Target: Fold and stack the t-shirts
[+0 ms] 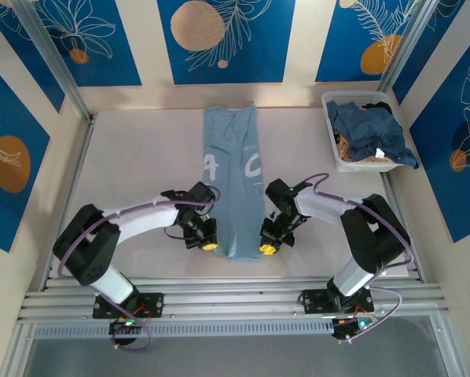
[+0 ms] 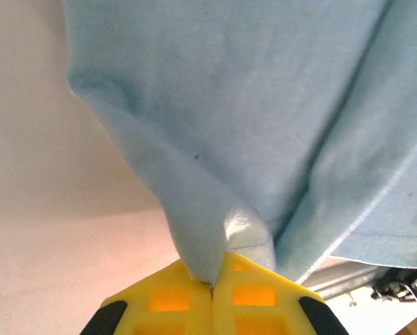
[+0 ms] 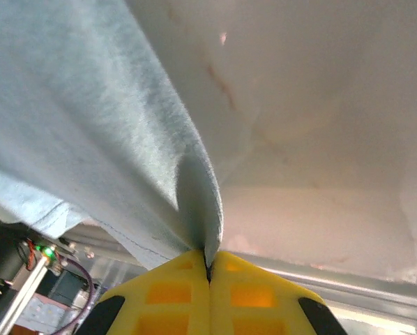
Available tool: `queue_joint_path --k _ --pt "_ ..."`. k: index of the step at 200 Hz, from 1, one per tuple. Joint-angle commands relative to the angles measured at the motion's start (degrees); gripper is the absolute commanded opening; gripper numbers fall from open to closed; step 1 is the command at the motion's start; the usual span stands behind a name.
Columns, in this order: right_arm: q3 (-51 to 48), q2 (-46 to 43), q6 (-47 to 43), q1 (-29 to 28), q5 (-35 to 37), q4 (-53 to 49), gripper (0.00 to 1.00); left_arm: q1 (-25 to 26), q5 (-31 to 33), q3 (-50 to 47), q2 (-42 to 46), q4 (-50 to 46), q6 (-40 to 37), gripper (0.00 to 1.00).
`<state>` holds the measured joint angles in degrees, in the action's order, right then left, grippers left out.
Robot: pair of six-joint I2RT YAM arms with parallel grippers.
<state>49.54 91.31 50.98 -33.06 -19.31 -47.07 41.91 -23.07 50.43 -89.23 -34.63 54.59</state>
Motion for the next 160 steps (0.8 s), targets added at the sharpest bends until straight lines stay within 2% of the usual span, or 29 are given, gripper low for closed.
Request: queue_joint_path --k 1,30,54,89,160 --pt "-0.11 -3.78 -1.33 -2.77 -1.98 -6.56 0.00 1.55 -3.88 -3.62 4.13 -1.76 -2.43 0.00" --pt "-3.04 -8.30 1.69 -6.23 -3.29 -7.34 0.00 4.11 -5.46 -6.34 9.53 -1.67 -0.74 0.00" --pt "-3.37 -10.86 3.60 -6.95 -1.92 -8.41 0.00 4.99 -3.63 -7.30 13.65 -1.53 1.85 0.00" --pt "0.21 -11.77 4.16 -3.70 0.38 -9.62 0.00 4.51 3.36 -5.01 16.58 -0.13 5.37 0.00" --pt "13.72 -2.31 1.34 3.53 2.39 -9.20 0.00 -0.75 11.91 4.24 11.74 -0.02 7.15 0.00"
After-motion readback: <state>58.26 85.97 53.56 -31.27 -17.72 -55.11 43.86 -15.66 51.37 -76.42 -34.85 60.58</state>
